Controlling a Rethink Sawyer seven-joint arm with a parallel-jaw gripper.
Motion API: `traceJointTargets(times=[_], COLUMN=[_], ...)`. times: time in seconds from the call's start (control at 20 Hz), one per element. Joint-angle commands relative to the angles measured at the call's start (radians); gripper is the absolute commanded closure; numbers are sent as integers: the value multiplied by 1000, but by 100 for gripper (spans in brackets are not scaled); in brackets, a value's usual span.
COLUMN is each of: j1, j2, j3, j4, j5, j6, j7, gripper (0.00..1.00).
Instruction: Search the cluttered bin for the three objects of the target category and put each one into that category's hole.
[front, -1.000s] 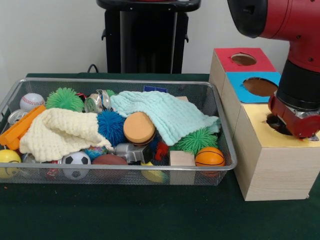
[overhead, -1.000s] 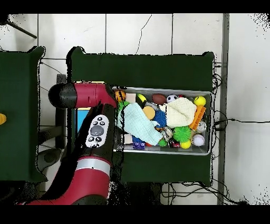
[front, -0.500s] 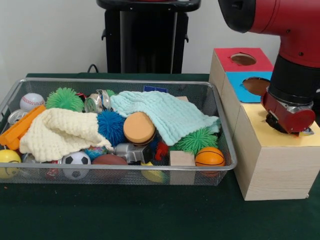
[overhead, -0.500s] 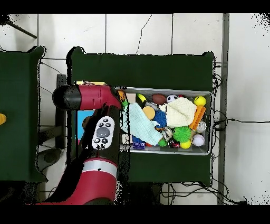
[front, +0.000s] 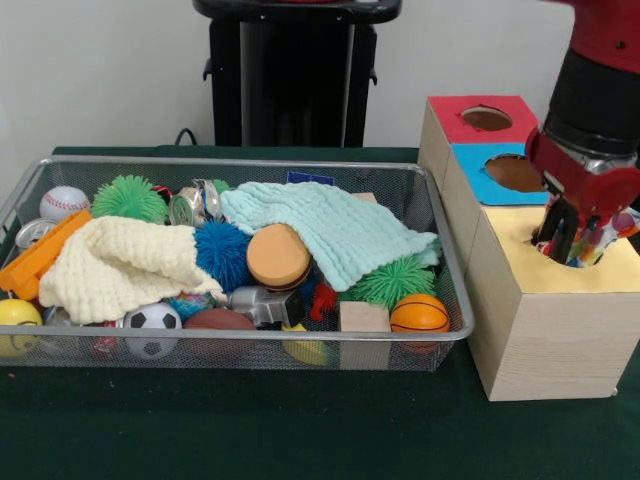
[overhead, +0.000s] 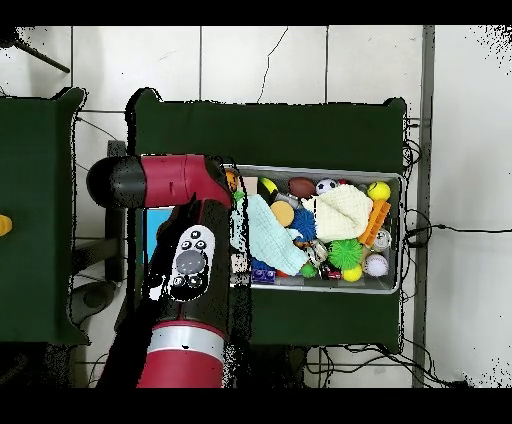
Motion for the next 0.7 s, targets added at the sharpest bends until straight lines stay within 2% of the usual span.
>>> traceJointTargets(times=[0.05, 0.3, 0.55, 0.7], j1=[-55, -49, -54, -47], j2=[-109, -115, -117, -103], j3=[66, 71, 78, 64], j4=[78, 68, 57, 24], j5=[-35, -24, -30, -57], j6=[121, 140, 153, 168], j7=[-145, -96, -98, -107], gripper=[100, 100, 100, 100])
